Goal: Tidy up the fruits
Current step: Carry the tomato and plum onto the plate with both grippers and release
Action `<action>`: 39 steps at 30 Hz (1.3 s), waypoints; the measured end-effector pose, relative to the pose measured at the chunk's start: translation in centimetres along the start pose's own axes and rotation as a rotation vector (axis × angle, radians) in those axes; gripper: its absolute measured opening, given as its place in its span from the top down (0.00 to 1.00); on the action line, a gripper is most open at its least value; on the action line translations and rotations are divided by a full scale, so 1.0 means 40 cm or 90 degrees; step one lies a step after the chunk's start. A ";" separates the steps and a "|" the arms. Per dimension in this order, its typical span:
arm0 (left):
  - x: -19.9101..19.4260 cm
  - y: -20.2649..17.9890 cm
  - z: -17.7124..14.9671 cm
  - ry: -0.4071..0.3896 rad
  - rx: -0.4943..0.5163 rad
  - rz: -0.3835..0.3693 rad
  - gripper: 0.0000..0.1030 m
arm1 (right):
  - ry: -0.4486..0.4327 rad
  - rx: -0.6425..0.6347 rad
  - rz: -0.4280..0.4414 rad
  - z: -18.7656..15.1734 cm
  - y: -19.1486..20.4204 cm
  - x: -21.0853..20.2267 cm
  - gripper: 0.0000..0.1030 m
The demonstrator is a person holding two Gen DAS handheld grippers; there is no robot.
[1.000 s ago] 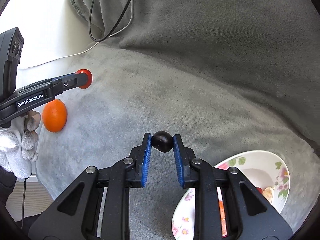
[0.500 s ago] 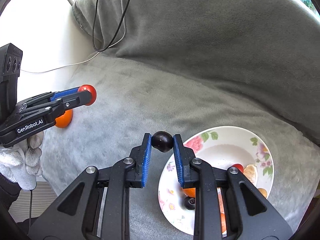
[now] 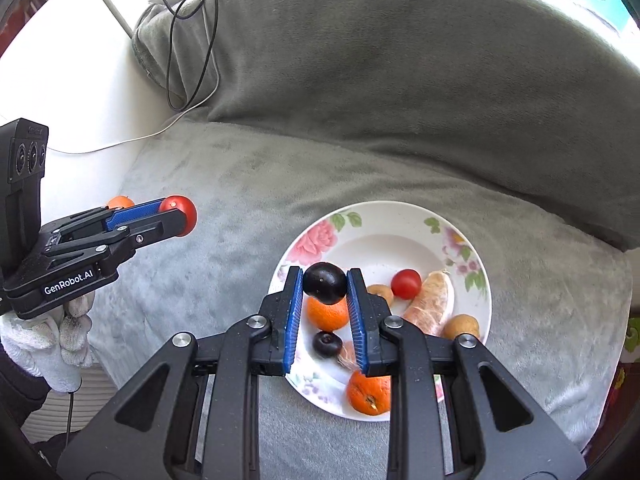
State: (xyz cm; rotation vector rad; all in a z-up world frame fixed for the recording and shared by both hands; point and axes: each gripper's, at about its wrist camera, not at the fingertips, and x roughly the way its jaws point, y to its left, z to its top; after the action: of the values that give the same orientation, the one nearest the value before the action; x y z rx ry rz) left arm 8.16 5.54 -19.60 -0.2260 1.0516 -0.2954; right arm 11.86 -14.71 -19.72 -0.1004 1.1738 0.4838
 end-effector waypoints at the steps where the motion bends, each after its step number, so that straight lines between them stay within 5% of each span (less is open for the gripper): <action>1: 0.004 -0.009 -0.002 0.001 0.004 -0.002 0.71 | -0.001 0.003 -0.002 -0.007 -0.007 -0.005 0.77; 16: 0.078 -0.130 -0.003 0.026 0.055 -0.032 0.71 | -0.006 0.056 -0.007 -0.082 -0.096 -0.038 0.77; 39: 0.121 -0.199 0.031 0.043 0.091 -0.048 0.71 | 0.012 0.046 0.021 -0.097 -0.094 -0.011 0.77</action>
State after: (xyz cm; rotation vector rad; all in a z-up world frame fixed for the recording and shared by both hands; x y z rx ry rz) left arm 10.44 -3.56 -20.40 -0.1273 1.0847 -0.4468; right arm 9.94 -19.44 -21.51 -0.0224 1.2117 0.4699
